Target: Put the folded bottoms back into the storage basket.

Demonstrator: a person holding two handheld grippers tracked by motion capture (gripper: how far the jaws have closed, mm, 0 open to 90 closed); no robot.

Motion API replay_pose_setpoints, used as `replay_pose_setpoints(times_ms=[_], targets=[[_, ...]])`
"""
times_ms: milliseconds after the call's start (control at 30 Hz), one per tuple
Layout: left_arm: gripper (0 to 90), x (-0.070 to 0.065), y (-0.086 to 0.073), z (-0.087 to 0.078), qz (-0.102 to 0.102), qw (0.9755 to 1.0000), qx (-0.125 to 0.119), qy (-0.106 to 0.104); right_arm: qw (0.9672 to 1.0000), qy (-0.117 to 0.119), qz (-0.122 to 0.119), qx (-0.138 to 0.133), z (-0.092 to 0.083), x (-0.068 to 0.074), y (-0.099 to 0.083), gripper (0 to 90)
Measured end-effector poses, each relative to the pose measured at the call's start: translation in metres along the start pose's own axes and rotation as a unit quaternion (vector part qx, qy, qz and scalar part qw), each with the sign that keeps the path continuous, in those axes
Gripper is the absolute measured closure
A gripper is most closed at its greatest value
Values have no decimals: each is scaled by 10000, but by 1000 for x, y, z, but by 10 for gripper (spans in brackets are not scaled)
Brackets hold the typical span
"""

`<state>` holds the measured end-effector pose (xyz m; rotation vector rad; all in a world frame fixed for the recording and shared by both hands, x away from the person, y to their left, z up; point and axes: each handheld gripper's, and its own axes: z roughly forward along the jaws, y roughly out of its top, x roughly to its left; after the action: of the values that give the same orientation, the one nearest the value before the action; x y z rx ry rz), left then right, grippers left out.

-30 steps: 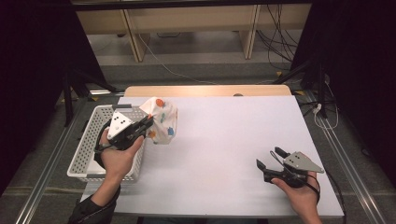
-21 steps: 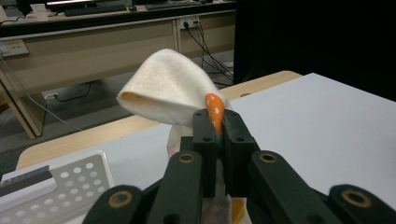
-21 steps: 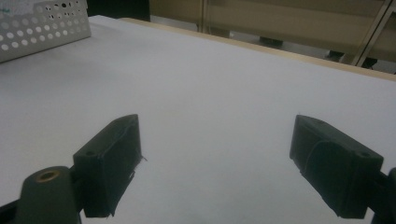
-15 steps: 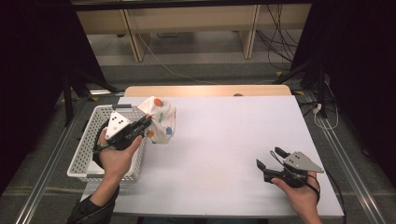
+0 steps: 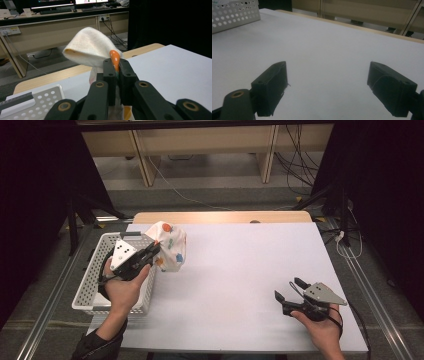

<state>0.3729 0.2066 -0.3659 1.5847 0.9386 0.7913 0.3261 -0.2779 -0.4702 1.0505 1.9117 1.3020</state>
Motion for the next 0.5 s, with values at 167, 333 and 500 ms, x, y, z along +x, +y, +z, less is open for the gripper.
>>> replay_pose_setpoints(times_ms=[167,333,500], targets=[[848,2,0,-2,-3,10000,-17,17,10000,-2,-1,3,0,0,0,171],[848,4,1,-4,-9,10000,-17,48,10000,-2,-4,-3,0,0,0,171],[848,7,1,-5,-16,10000,-7,74,10000,3,-3,-2,0,0,0,171]])
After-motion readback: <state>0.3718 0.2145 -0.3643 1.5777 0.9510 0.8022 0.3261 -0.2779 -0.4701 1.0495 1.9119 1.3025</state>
